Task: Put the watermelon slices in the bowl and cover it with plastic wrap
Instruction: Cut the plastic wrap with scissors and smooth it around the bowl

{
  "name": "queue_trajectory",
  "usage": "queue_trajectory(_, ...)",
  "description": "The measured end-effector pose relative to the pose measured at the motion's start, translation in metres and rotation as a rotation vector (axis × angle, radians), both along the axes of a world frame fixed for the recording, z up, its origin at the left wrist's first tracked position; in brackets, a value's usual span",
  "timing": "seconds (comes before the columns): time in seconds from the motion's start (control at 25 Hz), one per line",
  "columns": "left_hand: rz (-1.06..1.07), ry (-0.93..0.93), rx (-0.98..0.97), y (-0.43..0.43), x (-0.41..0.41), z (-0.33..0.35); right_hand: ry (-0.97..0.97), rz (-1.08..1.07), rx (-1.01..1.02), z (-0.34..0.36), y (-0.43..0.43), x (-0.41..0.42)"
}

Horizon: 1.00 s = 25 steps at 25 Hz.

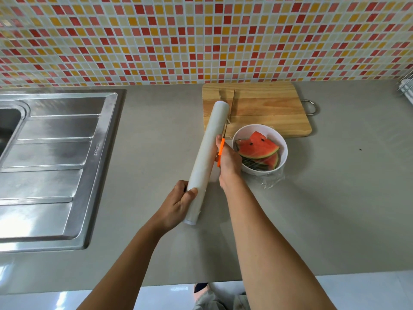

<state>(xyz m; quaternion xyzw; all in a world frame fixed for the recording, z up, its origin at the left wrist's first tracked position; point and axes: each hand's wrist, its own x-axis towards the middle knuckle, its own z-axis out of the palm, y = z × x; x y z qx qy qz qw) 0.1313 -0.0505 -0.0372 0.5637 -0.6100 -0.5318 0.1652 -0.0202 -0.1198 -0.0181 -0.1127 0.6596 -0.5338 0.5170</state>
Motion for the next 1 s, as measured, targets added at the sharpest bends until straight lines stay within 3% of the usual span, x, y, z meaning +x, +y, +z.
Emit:
queue_trajectory(0.24, -0.016, 0.020, 0.011, -0.001, 0.004, 0.007, -0.094, -0.059, -0.044, 0.005, -0.004, 0.003)
queue_trajectory(0.56, 0.011, 0.049, 0.068, 0.000, 0.001, 0.005, 0.000, 0.012, -0.044, -0.004, 0.006, 0.008)
queue_trajectory(1.0, 0.027, 0.040, 0.060, -0.010, 0.009, 0.007, -0.022, -0.007, -0.019, 0.006, -0.018, 0.007)
